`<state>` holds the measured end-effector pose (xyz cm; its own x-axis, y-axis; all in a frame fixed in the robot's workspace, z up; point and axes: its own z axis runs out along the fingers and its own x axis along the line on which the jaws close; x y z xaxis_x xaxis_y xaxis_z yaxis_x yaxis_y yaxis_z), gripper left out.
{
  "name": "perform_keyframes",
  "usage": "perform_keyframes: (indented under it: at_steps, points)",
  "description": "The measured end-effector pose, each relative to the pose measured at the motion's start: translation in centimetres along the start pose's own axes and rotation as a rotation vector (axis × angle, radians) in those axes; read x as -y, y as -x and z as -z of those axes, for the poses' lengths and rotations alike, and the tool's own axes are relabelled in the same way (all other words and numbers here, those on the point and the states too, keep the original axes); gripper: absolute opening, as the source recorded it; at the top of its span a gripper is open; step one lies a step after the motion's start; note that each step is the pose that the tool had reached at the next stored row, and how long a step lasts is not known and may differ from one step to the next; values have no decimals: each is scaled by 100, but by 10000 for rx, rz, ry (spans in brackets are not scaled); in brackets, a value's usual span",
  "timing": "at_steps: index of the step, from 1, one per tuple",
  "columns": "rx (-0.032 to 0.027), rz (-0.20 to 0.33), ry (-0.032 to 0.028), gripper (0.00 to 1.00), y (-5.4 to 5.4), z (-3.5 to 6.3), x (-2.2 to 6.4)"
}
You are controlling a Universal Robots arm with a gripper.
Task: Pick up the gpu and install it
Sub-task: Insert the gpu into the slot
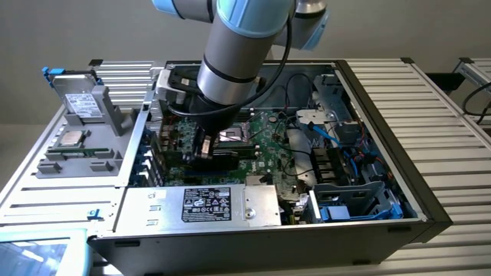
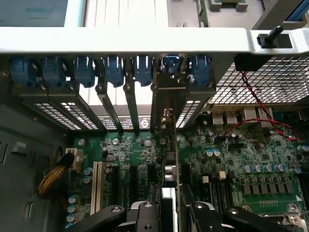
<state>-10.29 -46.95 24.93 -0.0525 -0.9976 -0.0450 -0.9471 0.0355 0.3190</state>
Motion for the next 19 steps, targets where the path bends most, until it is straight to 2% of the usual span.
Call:
perform_keyframes:
  at_steps: [5, 14, 19]
  points:
    - [-4, -6, 44, 28, -1, -19, -3]
    - [-21, 19, 202, 28, -5, -28, 5]
    - [-36, 17, 212, 28, -6, -23, 16]
